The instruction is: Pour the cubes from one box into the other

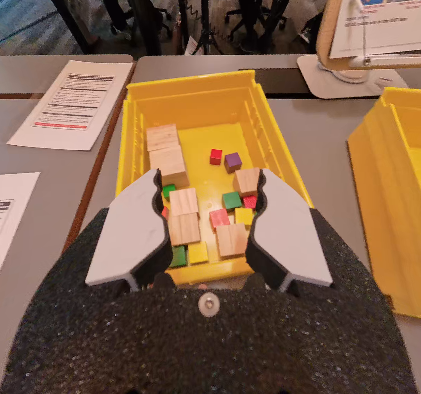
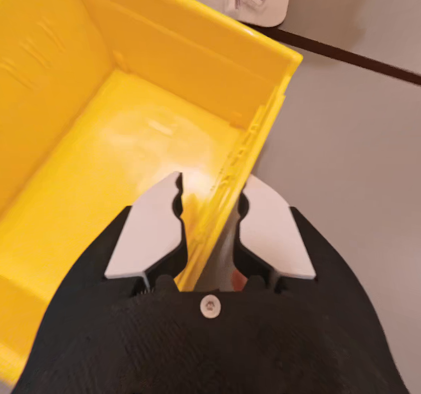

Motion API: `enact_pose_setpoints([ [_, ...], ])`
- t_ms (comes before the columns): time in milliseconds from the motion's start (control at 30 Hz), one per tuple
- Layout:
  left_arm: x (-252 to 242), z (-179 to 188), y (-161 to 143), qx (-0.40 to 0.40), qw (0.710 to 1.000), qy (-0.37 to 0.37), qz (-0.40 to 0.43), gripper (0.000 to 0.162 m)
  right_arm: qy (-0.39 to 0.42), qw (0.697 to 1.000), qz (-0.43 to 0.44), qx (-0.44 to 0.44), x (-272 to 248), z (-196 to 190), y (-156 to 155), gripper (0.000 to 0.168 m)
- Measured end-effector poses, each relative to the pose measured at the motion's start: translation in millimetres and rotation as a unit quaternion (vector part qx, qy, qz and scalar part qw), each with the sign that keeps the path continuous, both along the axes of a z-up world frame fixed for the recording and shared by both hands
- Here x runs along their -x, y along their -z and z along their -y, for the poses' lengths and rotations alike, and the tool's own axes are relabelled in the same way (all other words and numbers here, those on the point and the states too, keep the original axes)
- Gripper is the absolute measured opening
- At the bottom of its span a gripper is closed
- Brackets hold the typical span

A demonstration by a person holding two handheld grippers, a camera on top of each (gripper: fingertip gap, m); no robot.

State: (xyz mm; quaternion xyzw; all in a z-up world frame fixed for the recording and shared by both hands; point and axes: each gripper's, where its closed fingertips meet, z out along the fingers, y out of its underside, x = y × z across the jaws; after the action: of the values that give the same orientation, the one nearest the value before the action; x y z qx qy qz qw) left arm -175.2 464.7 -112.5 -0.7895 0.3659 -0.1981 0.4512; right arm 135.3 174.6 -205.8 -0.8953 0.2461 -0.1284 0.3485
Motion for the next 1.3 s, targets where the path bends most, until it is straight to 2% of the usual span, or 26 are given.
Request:
enact_pose_setpoints([
  [33, 1.2, 6.2, 1.4, 0.004, 1.0, 0.002, 0.002, 0.079, 0.003, 0.999, 0.029, 0.016, -7.9, 4.1, 2.5, 0.031],
  [133, 10.8, 16.0, 5.2, -0.002, 1.0, -0.001, -0.006, 0.078, 0.017, 1.0, 0.003, -0.001, -20.9, 8.1, 2.3, 0.01],
  [167, 14.9, 17.5, 7.3, -0.004, 1.0, -0.002, -0.012, 0.078, 0.009, 1.0, -0.001, -0.001, -26.8, 12.1, 0.8, 0.008],
  [300, 26.9, 22.9, 17.4, 0.006, 1.0, -0.006, -0.019, 0.078, 0.007, 1.0, -0.015, 0.004, -66.7, 49.8, -0.9, 0.007],
  [600, 33.7, 32.2, 34.2, 0.025, 1.0, -0.013, -0.008, 0.072, 0.106, 0.994, -0.028, 0.004, -227.3, 224.1, 0.1, 0.007],
  [767, 23.4, 39.8, 41.5, 0.03, 0.999, -0.011, -0.008, 0.07, 0.121, 0.993, -0.001, 0.018, -298.0, 291.7, -3.8, 0.008],
  [867, 14.8, 45.7, 46.2, 0.039, 0.999, -0.006, -0.012, 0.07, 0.118, 0.993, 0.009, 0.021, -323.3, 302.8, -7.9, 0.008],
  [1067, 8.3, 53.0, 43.3, 0.052, 0.999, 0.01, -0.013, 0.07, 0.103, 0.993, 0.022, 0.044, -347.5, 299.0, -5.9, 0.013],
  [1200, 29.5, 43.9, 38.0, 0.05, 0.998, -0.003, -0.025, 0.069, 0.152, 0.976, 0.155, 0.034, -359.5, 303.0, -71.0, 0.027],
  [1300, 46.8, 34.3, 31.1, 0.041, 0.999, -0.026, -0.02, 0.064, 0.143, 0.974, 0.175, -0.023, -318.2, 269.5, -115.6, 0.037],
])
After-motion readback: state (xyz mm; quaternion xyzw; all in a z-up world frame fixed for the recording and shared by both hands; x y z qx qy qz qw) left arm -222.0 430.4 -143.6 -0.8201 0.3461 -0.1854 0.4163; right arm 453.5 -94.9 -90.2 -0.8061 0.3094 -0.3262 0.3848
